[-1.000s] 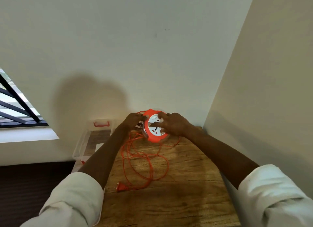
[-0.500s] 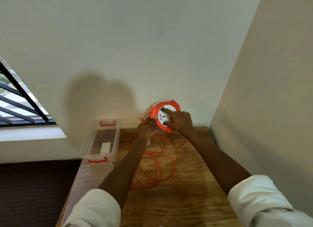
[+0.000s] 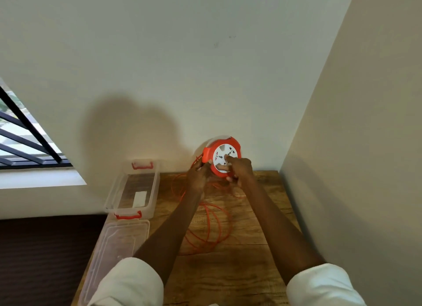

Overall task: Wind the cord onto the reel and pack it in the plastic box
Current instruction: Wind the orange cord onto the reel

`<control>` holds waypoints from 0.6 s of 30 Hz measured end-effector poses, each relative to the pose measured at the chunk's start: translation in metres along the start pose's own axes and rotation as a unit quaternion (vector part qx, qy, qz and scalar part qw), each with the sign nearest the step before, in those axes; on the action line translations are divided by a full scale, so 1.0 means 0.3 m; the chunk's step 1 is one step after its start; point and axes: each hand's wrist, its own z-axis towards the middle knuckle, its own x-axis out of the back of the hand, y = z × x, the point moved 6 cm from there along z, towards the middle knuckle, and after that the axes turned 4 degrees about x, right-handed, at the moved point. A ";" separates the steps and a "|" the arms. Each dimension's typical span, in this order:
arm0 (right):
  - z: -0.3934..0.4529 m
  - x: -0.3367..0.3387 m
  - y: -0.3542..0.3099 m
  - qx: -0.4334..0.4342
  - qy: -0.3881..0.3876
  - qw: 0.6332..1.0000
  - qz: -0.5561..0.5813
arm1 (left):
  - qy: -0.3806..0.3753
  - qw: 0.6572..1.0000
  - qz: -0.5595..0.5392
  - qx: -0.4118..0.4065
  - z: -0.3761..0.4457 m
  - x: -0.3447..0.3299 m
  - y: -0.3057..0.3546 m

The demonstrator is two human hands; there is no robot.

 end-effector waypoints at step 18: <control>-0.051 -0.087 -0.098 0.427 -0.193 0.503 -0.726 | -0.071 0.973 0.217 0.045 0.113 0.081 0.173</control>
